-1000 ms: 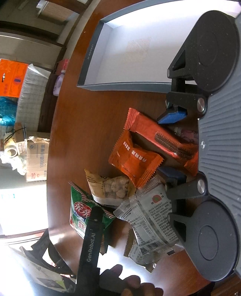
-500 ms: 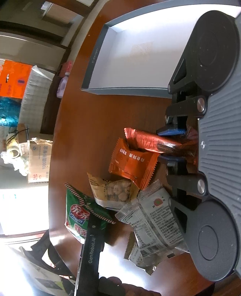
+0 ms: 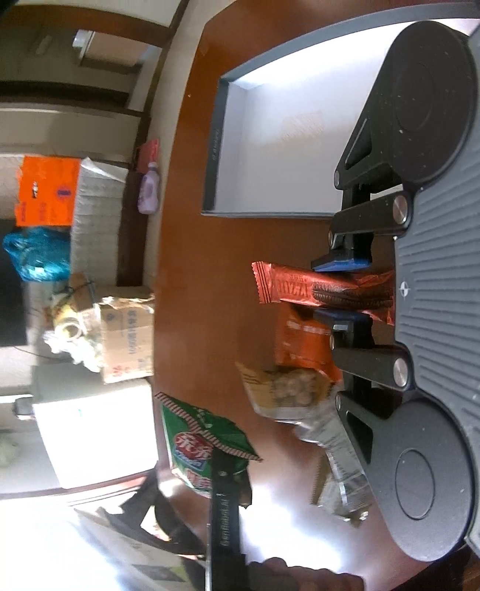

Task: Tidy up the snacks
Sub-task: 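Carry green bag with left tool while right tool carries red bar over box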

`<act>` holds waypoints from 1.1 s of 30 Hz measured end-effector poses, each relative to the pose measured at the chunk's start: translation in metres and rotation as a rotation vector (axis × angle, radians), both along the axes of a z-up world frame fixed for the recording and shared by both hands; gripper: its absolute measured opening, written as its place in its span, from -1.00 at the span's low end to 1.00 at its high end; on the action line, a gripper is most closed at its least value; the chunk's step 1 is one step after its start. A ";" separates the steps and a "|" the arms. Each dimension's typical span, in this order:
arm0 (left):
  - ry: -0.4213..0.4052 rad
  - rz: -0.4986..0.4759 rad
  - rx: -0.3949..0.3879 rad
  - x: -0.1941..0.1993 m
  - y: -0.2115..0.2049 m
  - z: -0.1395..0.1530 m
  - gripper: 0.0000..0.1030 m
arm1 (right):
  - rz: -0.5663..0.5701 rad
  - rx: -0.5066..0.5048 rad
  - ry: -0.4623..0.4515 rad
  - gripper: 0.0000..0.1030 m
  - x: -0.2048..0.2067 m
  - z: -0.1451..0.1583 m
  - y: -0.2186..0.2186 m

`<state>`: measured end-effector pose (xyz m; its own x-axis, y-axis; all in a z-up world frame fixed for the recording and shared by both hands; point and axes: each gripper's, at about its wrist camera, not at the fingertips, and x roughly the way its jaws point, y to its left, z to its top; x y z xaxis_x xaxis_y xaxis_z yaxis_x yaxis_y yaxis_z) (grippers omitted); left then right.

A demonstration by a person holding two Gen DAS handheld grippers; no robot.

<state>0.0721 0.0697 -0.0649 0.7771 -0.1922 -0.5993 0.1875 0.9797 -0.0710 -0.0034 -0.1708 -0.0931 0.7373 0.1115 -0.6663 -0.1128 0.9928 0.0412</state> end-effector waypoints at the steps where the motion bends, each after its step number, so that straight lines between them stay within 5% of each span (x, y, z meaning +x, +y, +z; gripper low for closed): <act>1: -0.005 -0.008 -0.001 -0.002 -0.003 0.003 0.23 | -0.006 0.008 -0.011 -0.56 -0.001 0.003 -0.002; 33: -0.019 -0.259 0.047 -0.050 -0.168 0.045 0.23 | -0.194 0.090 -0.097 -0.56 -0.041 0.026 -0.095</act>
<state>0.0220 -0.0982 -0.0202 0.7172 -0.3582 -0.5978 0.4331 0.9011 -0.0203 -0.0448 -0.2657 -0.0669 0.8106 0.0173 -0.5854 0.0716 0.9891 0.1285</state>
